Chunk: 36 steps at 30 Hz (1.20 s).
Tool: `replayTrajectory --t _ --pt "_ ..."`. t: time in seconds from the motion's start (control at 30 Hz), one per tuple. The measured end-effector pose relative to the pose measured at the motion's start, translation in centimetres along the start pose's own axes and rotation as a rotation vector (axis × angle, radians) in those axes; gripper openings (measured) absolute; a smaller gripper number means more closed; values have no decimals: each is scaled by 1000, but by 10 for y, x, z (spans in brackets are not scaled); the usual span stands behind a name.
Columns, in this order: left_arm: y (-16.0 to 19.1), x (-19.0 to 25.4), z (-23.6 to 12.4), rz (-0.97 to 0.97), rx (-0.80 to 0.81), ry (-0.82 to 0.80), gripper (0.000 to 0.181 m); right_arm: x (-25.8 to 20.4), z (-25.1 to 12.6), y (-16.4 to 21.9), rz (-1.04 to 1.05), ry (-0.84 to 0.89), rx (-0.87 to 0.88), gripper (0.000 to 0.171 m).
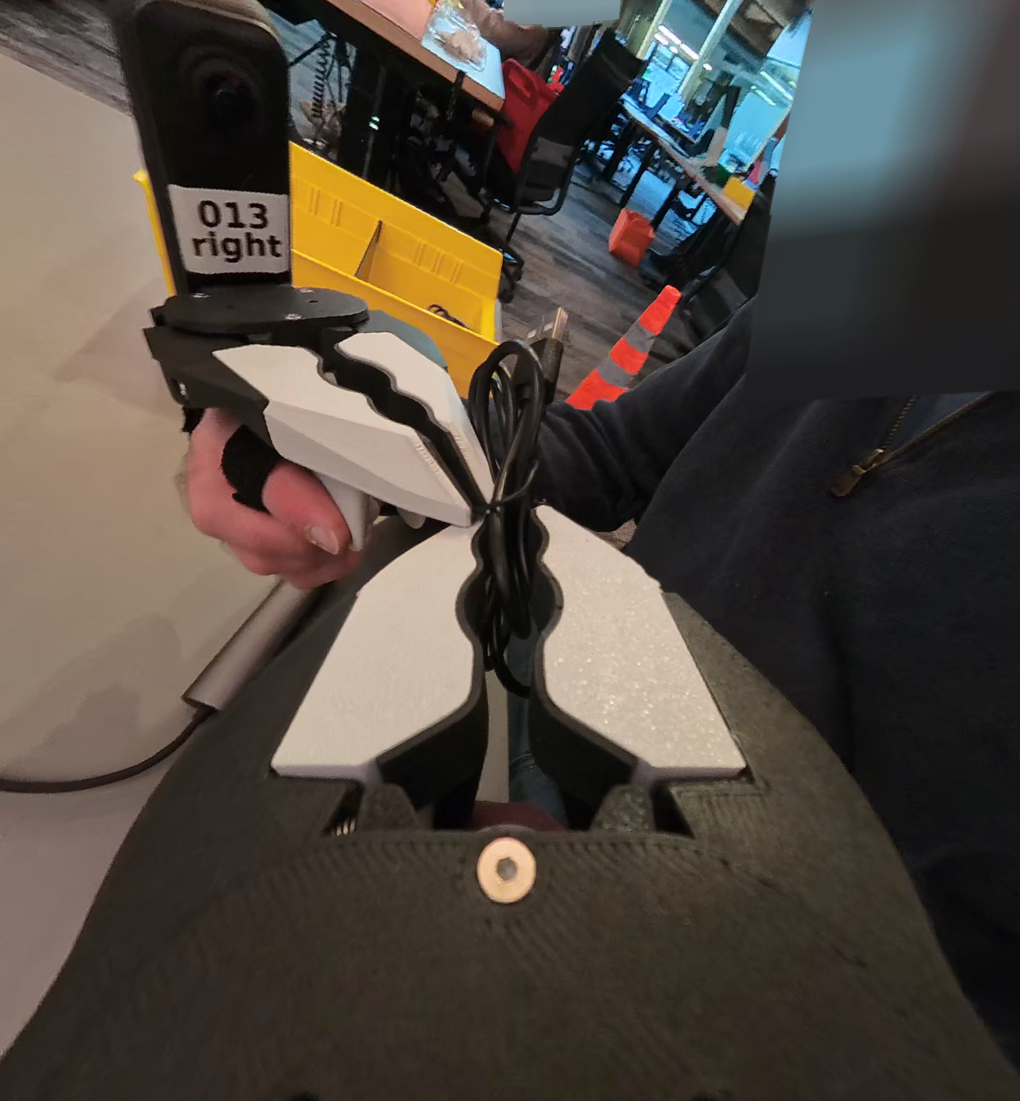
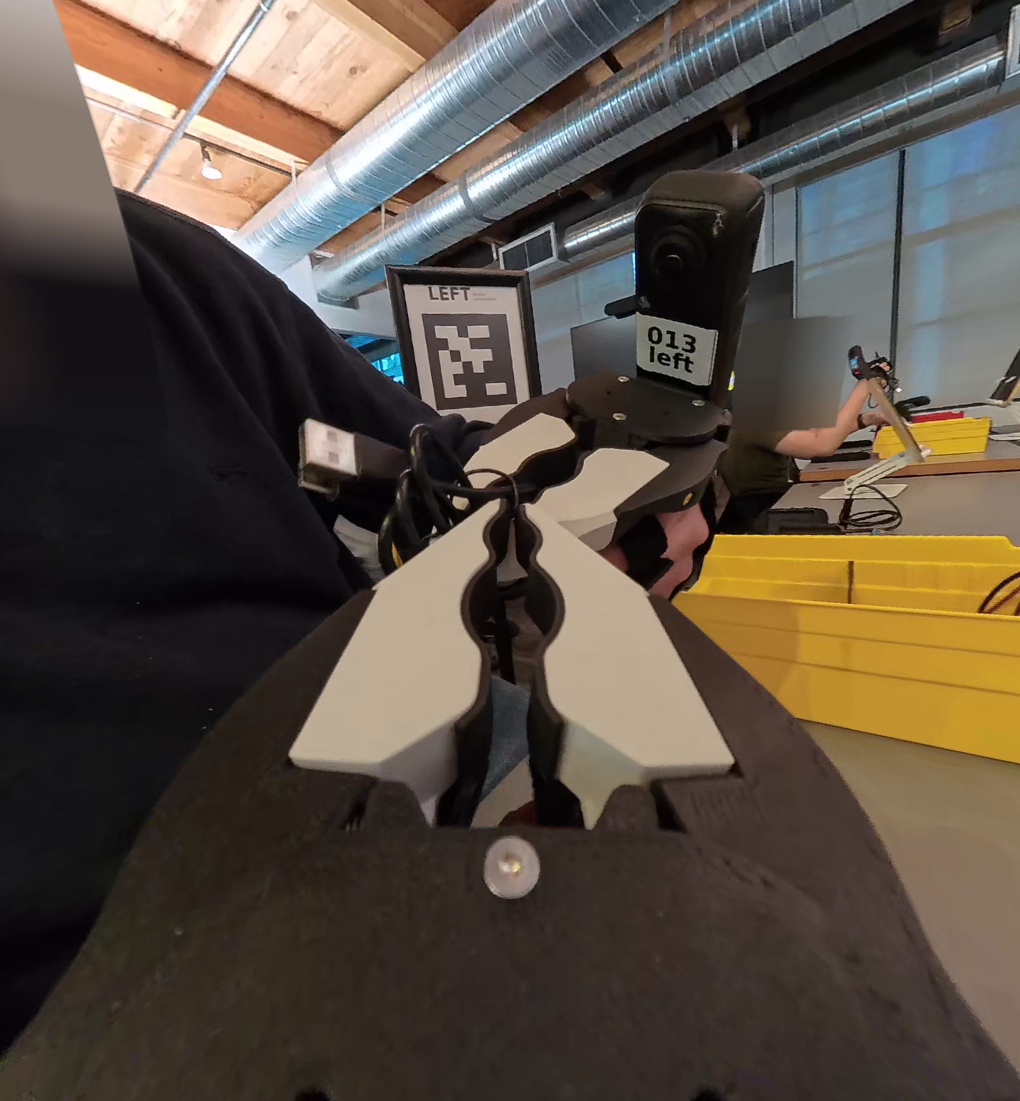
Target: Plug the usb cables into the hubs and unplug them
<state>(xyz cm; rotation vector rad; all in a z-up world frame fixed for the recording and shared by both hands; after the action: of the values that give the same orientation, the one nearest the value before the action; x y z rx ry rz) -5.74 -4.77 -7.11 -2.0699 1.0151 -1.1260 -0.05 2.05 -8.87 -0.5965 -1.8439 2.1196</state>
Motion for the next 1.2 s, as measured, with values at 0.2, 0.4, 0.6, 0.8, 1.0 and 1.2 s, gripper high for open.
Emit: replayTrajectory --t 0.2,0.4,0.6,0.8,1.0,1.2 --pt "-4 1 -7 23 9 -51 9 1 -6 0 -15 48 8 0" --pt "-4 0 -12 31 24 -97 9 2 -9 2 -18 81 13 0" --pt "-6 2 -14 61 4 -149 8 3 -8 5 -18 95 3 0" --pt "-7 2 -15 89 -29 -212 8 3 -8 7 -14 101 -1 0" --pt "-10 3 -19 118 -45 -276 8 5 -9 7 1 120 15 10" --pt "-13 5 -18 151 -59 -315 9 5 -9 6 6 114 30 21"
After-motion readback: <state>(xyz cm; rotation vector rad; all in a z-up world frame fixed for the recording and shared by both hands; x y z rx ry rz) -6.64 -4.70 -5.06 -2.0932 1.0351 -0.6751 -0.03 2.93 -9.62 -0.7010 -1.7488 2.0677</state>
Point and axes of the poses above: each gripper's, where its closed fingertips meet, z out along the fingers, y out of its underside, x = y × z across the jaws, the point moved 6 cm from there along -z, back along the fingers, and after that the axes turned 15 degrees about -x, right-handed, at the moved point
